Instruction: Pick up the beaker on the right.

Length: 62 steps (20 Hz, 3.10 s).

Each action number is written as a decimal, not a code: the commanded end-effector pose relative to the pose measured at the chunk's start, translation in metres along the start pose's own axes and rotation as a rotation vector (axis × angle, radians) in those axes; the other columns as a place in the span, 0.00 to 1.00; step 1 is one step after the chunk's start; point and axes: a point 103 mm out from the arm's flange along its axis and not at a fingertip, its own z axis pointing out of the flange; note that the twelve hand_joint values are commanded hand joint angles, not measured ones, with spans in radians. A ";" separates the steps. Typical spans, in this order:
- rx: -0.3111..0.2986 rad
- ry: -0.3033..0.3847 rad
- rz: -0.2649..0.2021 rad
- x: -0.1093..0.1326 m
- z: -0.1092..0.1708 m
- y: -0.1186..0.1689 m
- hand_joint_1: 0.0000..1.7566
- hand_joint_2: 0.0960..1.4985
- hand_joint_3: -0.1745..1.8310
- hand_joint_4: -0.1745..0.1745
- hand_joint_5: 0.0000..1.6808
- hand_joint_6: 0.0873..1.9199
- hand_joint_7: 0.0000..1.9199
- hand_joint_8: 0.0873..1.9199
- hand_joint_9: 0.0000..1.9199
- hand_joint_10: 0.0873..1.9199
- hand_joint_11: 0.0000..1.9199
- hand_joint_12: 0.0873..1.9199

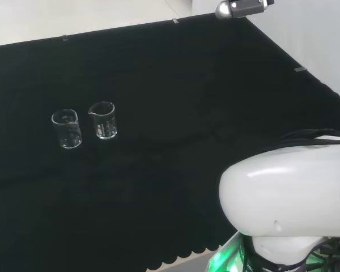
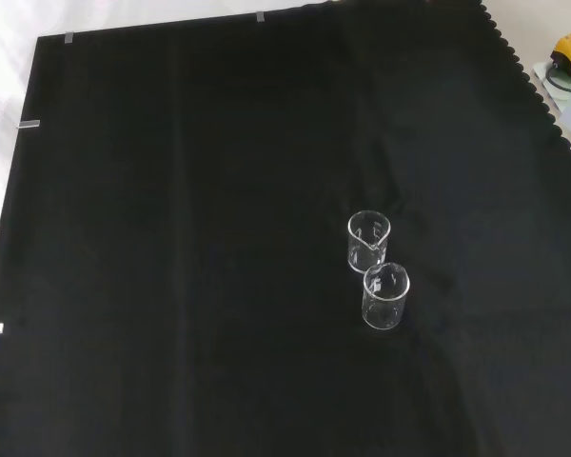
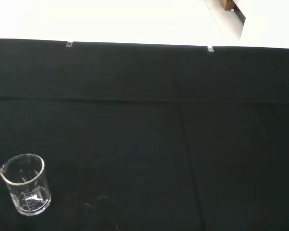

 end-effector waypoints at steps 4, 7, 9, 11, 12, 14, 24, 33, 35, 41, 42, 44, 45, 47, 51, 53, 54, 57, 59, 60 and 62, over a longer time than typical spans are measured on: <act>-0.112 -0.188 0.190 -0.057 -0.090 -0.029 0.38 0.27 0.56 0.30 0.12 0.00 0.03 0.35 0.04 0.45 0.00 0.70; -0.118 -0.186 0.178 -0.057 -0.091 -0.019 0.37 0.27 0.56 0.30 0.12 0.00 0.02 0.35 0.04 0.45 0.00 0.70; -0.113 -0.172 0.182 -0.054 -0.089 -0.013 0.37 0.27 0.56 0.31 0.11 0.00 0.02 0.35 0.03 0.45 0.00 0.70; -0.121 -0.163 0.177 -0.050 -0.088 -0.009 0.37 0.27 0.56 0.31 0.11 0.00 0.01 0.35 0.03 0.45 0.00 0.70; -0.130 -0.160 0.172 -0.048 -0.087 -0.008 0.37 0.26 0.56 0.31 0.11 0.00 0.01 0.34 0.02 0.45 0.00 0.70; -0.152 -0.149 0.157 -0.043 -0.086 -0.005 0.37 0.26 0.56 0.31 0.10 0.00 0.01 0.34 0.02 0.45 0.00 0.69; -0.197 -0.065 0.124 -0.046 -0.064 0.015 0.37 0.26 0.56 0.28 0.11 0.00 0.02 0.35 0.04 0.46 0.00 0.71; -0.192 -0.017 0.086 -0.052 -0.043 0.043 0.38 0.25 0.56 0.26 0.12 0.00 0.03 0.35 0.06 0.46 0.00 0.74; -0.187 -0.012 0.076 -0.052 -0.039 0.048 0.38 0.25 0.56 0.26 0.12 0.00 0.03 0.35 0.07 0.46 0.00 0.74; -0.171 0.016 0.039 -0.051 -0.028 0.060 0.38 0.25 0.56 0.26 0.12 0.00 0.03 0.35 0.07 0.46 0.00 0.75; -0.172 0.022 0.034 -0.053 -0.027 0.061 0.38 0.25 0.56 0.26 0.12 0.00 0.03 0.35 0.07 0.46 0.00 0.75; -0.173 0.034 0.017 -0.051 -0.023 0.065 0.38 0.25 0.56 0.26 0.12 0.00 0.03 0.35 0.08 0.46 0.00 0.75; -0.169 0.035 0.007 -0.049 -0.021 0.067 0.38 0.25 0.56 0.26 0.12 0.00 0.03 0.35 0.08 0.46 0.00 0.75; -0.161 0.040 -0.012 -0.045 -0.018 0.070 0.38 0.25 0.56 0.26 0.12 0.00 0.03 0.35 0.08 0.46 0.00 0.75; -0.157 0.056 -0.038 -0.038 -0.013 0.075 0.38 0.25 0.56 0.26 0.12 0.00 0.03 0.35 0.08 0.46 0.00 0.75; -0.157 0.062 -0.050 -0.034 -0.010 0.076 0.38 0.25 0.56 0.26 0.12 0.00 0.03 0.35 0.08 0.46 0.00 0.75; -0.153 0.062 -0.056 -0.034 -0.009 0.076 0.38 0.25 0.56 0.25 0.12 0.00 0.03 0.35 0.08 0.46 0.00 0.75; -0.144 0.086 -0.041 -0.047 -0.005 0.078 0.38 0.25 0.56 0.25 0.12 0.00 0.03 0.35 0.08 0.46 0.00 0.75; -0.141 0.100 -0.049 -0.045 -0.001 0.080 0.38 0.25 0.56 0.25 0.12 0.00 0.03 0.36 0.08 0.46 0.00 0.75; -0.137 0.103 -0.055 -0.041 0.002 0.082 0.38 0.25 0.56 0.25 0.12 0.00 0.03 0.36 0.08 0.46 0.00 0.75; -0.129 0.109 -0.068 -0.032 0.006 0.086 0.38 0.25 0.56 0.24 0.12 0.00 0.03 0.36 0.08 0.46 0.00 0.75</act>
